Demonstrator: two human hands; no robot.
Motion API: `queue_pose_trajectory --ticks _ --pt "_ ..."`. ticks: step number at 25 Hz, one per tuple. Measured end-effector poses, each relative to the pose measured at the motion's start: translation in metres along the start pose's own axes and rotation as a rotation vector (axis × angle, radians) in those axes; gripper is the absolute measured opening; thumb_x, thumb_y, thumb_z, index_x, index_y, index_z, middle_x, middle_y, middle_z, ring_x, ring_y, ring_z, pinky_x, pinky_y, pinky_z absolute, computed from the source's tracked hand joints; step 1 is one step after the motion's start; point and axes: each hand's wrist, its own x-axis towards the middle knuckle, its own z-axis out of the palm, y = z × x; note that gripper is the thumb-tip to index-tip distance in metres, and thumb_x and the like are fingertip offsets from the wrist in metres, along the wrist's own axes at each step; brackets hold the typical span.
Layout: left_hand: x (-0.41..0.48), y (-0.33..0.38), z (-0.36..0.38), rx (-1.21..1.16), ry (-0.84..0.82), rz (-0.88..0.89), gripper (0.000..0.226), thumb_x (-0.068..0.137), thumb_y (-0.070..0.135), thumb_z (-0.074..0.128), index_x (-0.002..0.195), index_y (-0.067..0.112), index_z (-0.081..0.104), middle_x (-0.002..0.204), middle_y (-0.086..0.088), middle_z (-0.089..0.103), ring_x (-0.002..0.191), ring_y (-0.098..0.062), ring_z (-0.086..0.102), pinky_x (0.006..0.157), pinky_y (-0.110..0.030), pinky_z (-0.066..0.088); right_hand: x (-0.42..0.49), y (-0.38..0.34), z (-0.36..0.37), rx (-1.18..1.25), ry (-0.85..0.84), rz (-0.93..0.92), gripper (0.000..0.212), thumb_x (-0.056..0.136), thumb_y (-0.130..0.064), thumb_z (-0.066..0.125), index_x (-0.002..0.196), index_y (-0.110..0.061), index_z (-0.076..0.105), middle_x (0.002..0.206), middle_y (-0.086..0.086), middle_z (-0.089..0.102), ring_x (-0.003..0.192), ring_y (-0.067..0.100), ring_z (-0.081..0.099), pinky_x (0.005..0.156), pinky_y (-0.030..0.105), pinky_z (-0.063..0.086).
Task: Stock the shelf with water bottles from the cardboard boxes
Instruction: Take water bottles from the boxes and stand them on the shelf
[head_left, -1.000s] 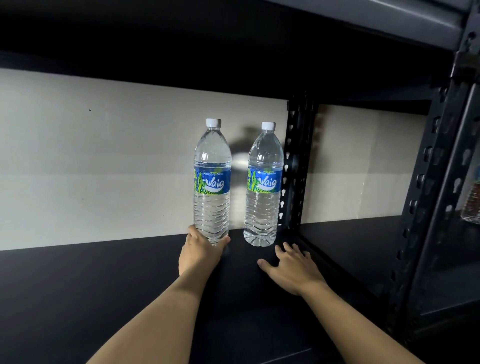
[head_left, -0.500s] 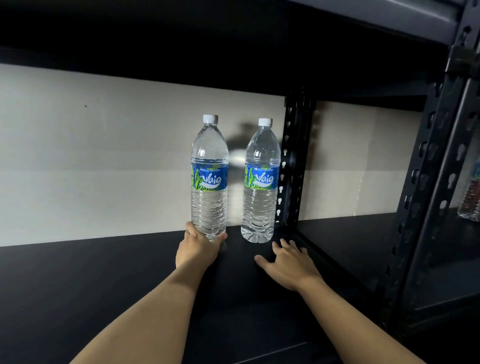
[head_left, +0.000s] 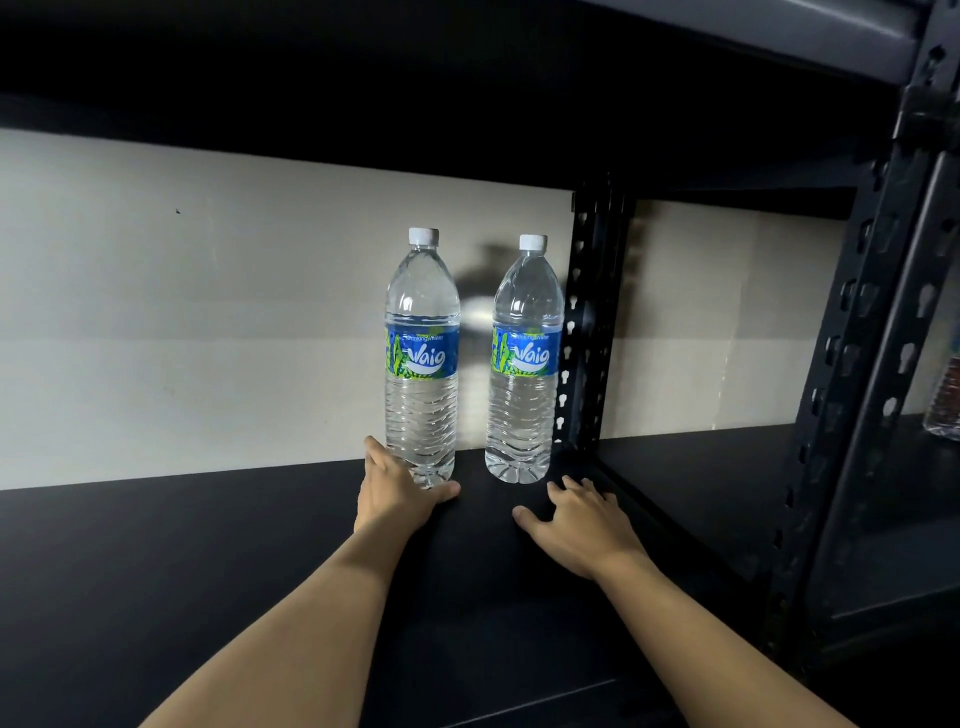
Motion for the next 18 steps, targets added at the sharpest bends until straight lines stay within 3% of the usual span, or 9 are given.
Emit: queue_pose_trajectory --ticks 4,8,12,14,16,18 --pt "-0.01 -0.001 -0.019 -0.045 -0.061 -0.015 0.127 0.068 0.022 0.089 0.154 0.0 -0.001 0.161 -0.014 0.018 0.148 -0.027 0.021 0.118 -0.036 0.024 -0.01 -0.005 -0.006 -0.027 0.104 0.025 0.064 0.091 -0.063 0.042 0.133 -0.018 0.058 0.136 0.001 0.057 0.126 0.025 0.05 0.102 0.037 0.038" --pt "-0.056 -0.008 -0.049 -0.059 -0.148 0.02 0.112 0.079 0.02 0.08 0.156 0.006 0.0 0.162 -0.009 0.018 0.149 -0.024 0.02 0.119 -0.033 0.022 -0.018 -0.013 -0.013 -0.162 0.189 0.031 0.047 0.095 -0.053 0.041 0.116 -0.02 0.067 0.114 0.002 0.068 0.107 0.024 0.063 0.085 0.033 0.047" --pt "-0.129 -0.022 -0.097 -0.141 -0.169 0.055 0.08 0.086 0.017 0.072 0.151 0.017 0.024 0.145 0.003 0.048 0.135 -0.016 0.046 0.108 -0.026 0.035 -0.048 -0.042 -0.015 -0.109 0.035 0.059 0.035 0.102 -0.025 0.036 0.127 -0.016 0.058 0.132 0.006 0.058 0.123 0.028 0.053 0.099 0.039 0.042" --pt "-0.162 -0.03 -0.124 -0.183 -0.153 0.08 0.051 0.088 0.015 0.071 0.134 0.018 0.05 0.129 0.008 0.061 0.12 -0.008 0.058 0.108 -0.026 0.042 -0.081 -0.057 -0.008 0.021 0.009 0.028 0.042 0.101 -0.029 0.035 0.138 -0.018 0.05 0.145 0.004 0.047 0.135 0.027 0.039 0.109 0.044 0.032" --pt "-0.203 -0.04 -0.149 -0.266 -0.134 0.121 0.023 0.09 0.008 0.067 0.11 0.019 0.064 0.106 0.008 0.071 0.099 -0.001 0.067 0.098 -0.026 0.052 -0.125 -0.076 -0.001 0.099 0.035 -0.072 0.046 0.102 -0.035 0.034 0.144 -0.021 0.046 0.152 0.001 0.04 0.143 0.024 0.03 0.114 0.043 0.024" --pt "-0.25 -0.059 -0.171 -0.393 -0.051 0.151 0.02 0.09 -0.001 0.062 0.099 0.016 0.067 0.092 0.002 0.074 0.087 -0.003 0.071 0.086 -0.021 0.055 -0.181 -0.095 0.01 0.172 0.139 -0.231 0.046 0.103 -0.037 0.037 0.146 -0.022 0.044 0.155 -0.001 0.037 0.147 0.019 0.023 0.119 0.038 0.017"
